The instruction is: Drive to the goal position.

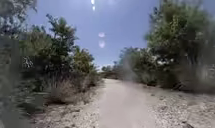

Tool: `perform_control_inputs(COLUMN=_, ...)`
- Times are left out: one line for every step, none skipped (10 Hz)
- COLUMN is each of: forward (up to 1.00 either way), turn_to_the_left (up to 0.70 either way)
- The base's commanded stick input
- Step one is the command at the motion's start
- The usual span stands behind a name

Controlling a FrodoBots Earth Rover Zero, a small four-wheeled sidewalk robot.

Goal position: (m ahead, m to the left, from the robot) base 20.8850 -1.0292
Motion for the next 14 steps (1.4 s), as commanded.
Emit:
perform_control_inputs(forward=0.7, turn_to_the_left=-0.05)
perform_control_inputs(forward=0.7, turn_to_the_left=-0.14)
perform_control_inputs(forward=0.7, turn_to_the_left=-0.14)
perform_control_inputs(forward=0.7, turn_to_the_left=-0.14)
perform_control_inputs(forward=0.7, turn_to_the_left=-0.09)
perform_control_inputs(forward=0.7, turn_to_the_left=0.0)
perform_control_inputs(forward=0.7, turn_to_the_left=0.0)
perform_control_inputs(forward=0.7, turn_to_the_left=0.0)
perform_control_inputs(forward=0.7, turn_to_the_left=0.0)
perform_control_inputs(forward=0.7, turn_to_the_left=0.0)
perform_control_inputs(forward=0.7, turn_to_the_left=0.0)
perform_control_inputs(forward=0.7, turn_to_the_left=0.0)
perform_control_inputs(forward=0.7, turn_to_the_left=0.0)
perform_control_inputs(forward=0.7, turn_to_the_left=0.0)
